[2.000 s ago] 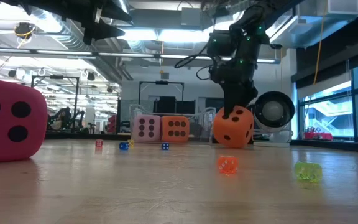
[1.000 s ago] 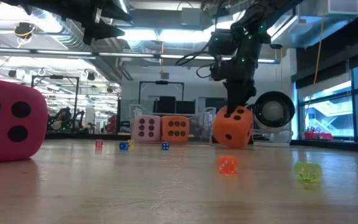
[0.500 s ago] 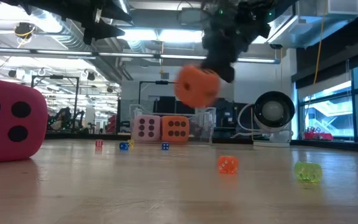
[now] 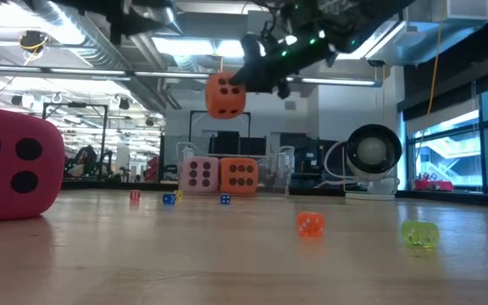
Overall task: Pick & Place Dice
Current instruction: Put the large orange dice into the transparent bin
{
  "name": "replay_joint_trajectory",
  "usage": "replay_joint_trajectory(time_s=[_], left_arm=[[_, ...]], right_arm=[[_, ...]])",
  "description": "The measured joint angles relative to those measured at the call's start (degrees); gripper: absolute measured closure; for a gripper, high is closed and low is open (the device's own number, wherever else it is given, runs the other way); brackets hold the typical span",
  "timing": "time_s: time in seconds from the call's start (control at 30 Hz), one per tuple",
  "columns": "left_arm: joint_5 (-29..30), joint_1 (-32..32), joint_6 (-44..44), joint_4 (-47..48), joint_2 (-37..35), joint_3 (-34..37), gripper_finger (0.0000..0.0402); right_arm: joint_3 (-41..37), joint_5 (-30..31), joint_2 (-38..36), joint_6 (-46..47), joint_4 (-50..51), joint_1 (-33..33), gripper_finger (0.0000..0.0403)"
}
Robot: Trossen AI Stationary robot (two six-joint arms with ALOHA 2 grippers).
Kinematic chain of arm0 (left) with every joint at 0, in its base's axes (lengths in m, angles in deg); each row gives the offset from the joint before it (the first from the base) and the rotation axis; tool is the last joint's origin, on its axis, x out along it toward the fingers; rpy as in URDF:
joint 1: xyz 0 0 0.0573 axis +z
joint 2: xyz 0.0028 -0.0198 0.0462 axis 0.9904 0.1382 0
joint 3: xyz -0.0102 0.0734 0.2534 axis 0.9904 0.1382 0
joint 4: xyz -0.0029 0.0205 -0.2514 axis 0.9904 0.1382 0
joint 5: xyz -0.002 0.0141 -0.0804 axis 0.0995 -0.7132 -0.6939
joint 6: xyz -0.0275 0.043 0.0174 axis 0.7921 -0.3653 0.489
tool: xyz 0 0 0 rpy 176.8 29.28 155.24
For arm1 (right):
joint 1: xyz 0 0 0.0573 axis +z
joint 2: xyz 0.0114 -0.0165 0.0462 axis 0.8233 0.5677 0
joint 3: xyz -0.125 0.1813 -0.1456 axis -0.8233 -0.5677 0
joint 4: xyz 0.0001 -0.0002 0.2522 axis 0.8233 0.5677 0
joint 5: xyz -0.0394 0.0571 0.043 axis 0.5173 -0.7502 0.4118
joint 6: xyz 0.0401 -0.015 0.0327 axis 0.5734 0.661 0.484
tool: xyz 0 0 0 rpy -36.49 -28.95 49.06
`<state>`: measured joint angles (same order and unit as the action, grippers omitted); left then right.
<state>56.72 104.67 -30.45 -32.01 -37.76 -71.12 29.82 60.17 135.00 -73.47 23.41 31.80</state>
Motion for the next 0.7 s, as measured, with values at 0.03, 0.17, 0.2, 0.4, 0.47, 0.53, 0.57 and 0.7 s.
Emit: replay_joint_trajectory(time_s=[0.03, 0.17, 0.2, 0.4, 0.47, 0.53, 0.57, 0.7], left_arm=[[0.0, 0.0, -0.4, -0.2, -1.0, -0.2, 0.0134], [1.2, 0.0, -0.4, -1.0, -4.1, -0.3, 0.0134], [1.3, 0.0, -0.4, -0.9, -4.7, -0.3, 0.0134], [1.4, 0.0, -0.2, -0.5, -5.9, -0.3, 0.0134], [1.4, 0.0, -0.2, -0.5, -5.9, -0.3, 0.0135], [1.4, 0.0, -0.2, -0.4, -5.8, -0.3, 0.0135], [1.4, 0.0, -0.2, 0.0, -5.6, -0.3, 0.0134], [1.5, 0.0, -0.2, 0.7, -5.6, -0.3, 0.0132]], right_arm=[[0.0, -0.1, 1.1, -0.7, -2.1, 0.0, 0.0241], [0.0, 2.0, 5.2, -1.1, -6.8, 0.1, 0.0241], [0.0, 2.6, 6.2, -1.1, -7.3, 0.1, 0.0241], [0.0, 2.5, 11.0, -0.9, -10.4, 0.1, 0.0241], [0.0, 3.7, 12.0, -0.4, -10.1, 0.2, 0.0241], [-0.1, 6.9, 12.6, -1.0, -10.6, 0.5, 0.0241], [-0.1, 8.5, 12.6, -1.1, -11.1, 0.5, 0.0241], [0.0, 9.5, 12.6, -1.3, -14.1, 0.5, 0.0241]])
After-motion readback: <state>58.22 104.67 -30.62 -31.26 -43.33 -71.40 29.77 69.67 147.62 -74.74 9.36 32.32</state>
